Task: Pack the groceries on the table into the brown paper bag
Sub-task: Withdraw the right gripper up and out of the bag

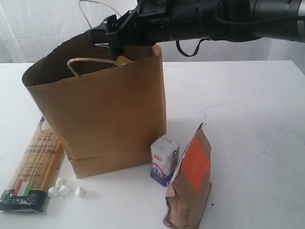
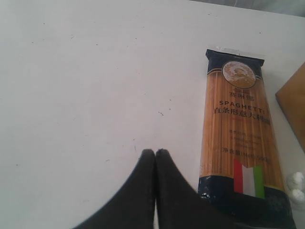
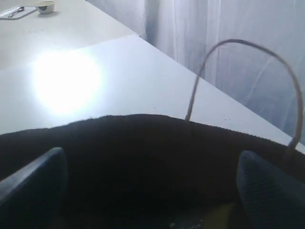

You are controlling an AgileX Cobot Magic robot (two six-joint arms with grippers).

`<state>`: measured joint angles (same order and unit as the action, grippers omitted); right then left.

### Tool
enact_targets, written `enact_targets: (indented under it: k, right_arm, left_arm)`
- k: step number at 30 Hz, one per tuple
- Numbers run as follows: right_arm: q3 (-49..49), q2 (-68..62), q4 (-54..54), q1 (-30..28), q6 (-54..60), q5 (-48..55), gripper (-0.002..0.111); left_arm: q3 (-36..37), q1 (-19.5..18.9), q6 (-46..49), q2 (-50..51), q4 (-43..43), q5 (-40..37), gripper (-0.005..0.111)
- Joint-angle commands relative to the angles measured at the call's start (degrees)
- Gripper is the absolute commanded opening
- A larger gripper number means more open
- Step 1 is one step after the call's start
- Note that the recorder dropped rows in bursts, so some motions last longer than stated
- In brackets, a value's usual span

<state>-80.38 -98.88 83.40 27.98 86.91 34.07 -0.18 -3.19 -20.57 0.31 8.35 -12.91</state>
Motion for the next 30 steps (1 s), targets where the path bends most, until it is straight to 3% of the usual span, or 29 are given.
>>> enact_targets:
  k: [1,6,10,12,16,19,21,28,30]
  right_arm:
    - [-0.3,4.2,0.7,-0.1,0.3,-2.7,0.089]
    - [-0.3,7.4,0.7,-0.1,0.3,-17.3,0.089]
    - [-0.3,7.5,-0.3,-0.1,-0.5,-16.0,0.089]
    - [-0.2,7.9,-5.2,-0.1,-3.6,-14.1,0.089]
    - [-0.2,12.3,-29.2,-0.1,-21.8,-17.5,0.085]
    - [-0.2,17.9,-52.5,-0.1,-37.7,-17.0,0.063]
    - [-0.2,20.3,-62.2,-0.7,-43.5,-13.3,0.05]
    - [-0.2,23.8,-82.8,-4.6,-57.8,10.8,0.003]
    - [-0.2,23.4,-86.3,-6.0,-61.9,19.0,0.0]
  left_arm:
    - [0.2,-0.1,0.0,-0.3,-0.2,0.0,0.0]
    - [0.2,-0.1,0.0,-0.3,-0.2,0.0,0.0]
    - [0.2,-0.1,0.0,-0.3,-0.2,0.0,0.0]
    - [0.2,-0.1,0.0,-0.3,-0.2,0.0,0.0]
    - [0.2,-0.1,0.0,-0.3,-0.2,0.0,0.0]
    - [0.2,-0.1,0.0,-0.3,-0.2,0.0,0.0]
    - [0.2,-0.1,0.0,-0.3,-0.2,0.0,0.0]
    - [0.2,-0.1,0.0,-0.3,-0.2,0.0,0.0]
    - [0.2,-0.1,0.0,-0.3,-0.2,0.0,0.0]
